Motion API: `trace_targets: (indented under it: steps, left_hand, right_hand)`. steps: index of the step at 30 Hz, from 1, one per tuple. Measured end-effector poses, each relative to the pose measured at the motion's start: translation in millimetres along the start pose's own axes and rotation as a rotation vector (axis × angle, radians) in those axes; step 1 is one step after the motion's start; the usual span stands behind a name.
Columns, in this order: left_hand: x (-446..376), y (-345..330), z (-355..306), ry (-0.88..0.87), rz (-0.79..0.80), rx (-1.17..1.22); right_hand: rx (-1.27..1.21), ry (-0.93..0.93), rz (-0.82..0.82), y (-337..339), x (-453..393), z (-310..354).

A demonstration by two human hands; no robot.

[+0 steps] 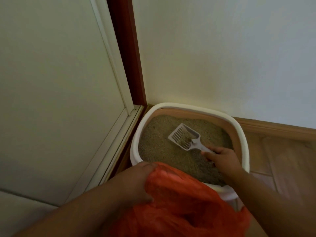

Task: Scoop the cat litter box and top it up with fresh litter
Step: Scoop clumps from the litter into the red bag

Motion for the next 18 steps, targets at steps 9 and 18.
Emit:
trace_targets:
  steps: [9,18]
  left_hand:
    - [6,2,-6,-0.007,0.001,-0.062]
    - [9,3,-2,0.041,0.013,-0.075]
  right_hand:
    - [0.008,-0.016,0.061,21,21,1]
    - [0.198,0.023,0.098,17,23,-4]
Point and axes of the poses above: each hand's wrist, its own x-axis away from the middle knuckle, its own y-axis out of the back of the hand, z = x × y, the point moved 2 cm from there along -x, towards the middle knuckle, and after that the axes turned 7 degrees about x, right-handed, at the moved point
